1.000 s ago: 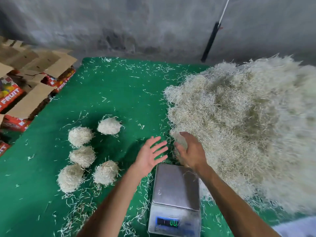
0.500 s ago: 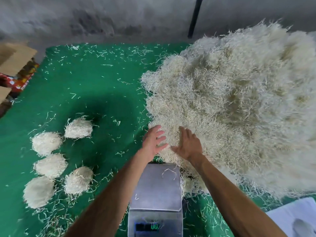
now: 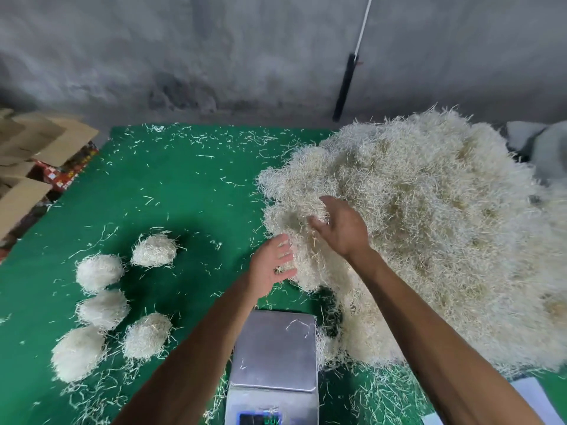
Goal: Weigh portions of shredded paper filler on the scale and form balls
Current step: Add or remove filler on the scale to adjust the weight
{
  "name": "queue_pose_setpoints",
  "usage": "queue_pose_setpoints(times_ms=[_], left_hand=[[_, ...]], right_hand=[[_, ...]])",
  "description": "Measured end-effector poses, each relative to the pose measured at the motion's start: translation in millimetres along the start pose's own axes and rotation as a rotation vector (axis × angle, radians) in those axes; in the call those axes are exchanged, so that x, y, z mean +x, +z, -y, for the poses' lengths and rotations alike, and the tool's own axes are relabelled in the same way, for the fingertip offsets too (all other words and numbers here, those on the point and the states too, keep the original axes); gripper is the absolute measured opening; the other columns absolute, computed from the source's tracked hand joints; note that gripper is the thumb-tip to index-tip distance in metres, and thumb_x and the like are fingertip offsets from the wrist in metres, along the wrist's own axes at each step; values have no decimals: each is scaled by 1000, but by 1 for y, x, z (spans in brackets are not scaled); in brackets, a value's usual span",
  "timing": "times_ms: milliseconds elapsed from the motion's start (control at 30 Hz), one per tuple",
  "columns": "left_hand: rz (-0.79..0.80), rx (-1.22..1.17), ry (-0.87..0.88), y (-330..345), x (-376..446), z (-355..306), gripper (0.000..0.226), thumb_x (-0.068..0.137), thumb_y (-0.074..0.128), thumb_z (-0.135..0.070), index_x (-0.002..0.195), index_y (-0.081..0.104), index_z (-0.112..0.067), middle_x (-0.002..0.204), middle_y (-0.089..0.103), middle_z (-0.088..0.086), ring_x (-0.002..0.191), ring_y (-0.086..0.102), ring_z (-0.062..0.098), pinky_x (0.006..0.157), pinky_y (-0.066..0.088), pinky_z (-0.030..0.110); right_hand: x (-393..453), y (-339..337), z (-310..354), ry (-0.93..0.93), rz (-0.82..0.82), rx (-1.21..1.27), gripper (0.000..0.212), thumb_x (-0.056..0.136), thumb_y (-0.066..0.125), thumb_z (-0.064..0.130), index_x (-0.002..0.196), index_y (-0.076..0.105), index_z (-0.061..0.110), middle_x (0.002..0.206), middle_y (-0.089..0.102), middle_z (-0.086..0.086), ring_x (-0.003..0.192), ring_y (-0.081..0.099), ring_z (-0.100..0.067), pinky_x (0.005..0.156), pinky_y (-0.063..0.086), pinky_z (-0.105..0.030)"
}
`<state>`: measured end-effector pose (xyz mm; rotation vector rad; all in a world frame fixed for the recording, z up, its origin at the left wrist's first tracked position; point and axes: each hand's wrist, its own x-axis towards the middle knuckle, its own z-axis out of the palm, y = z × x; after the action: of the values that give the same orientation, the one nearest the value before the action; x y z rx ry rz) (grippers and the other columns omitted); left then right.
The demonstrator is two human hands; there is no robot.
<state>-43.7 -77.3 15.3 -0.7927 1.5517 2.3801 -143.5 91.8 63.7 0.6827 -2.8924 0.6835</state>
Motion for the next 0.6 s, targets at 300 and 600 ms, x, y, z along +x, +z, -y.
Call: queue_pose_setpoints(times_ms=[300,600], left_hand=[[163,-8,-113,24,-63,-24,72,93,49,-67,149,36,-23,140,49,7,117,56,34,90,53,64],[127,-565,-22,47,-90,-56,80,82,82,-33,148,36,-33,158,30,7,143,35,36,104,49,50]], right_hand=[[-12,-80,59,38,-377,679,75,96,66,57,156,33,27,160,39,7,139,37,-6,109,34,-22],[-54,-54,74,297,-180,936,71,106,49,41,165,17,18,162,35,-9,143,44,-29,118,39,-57]])
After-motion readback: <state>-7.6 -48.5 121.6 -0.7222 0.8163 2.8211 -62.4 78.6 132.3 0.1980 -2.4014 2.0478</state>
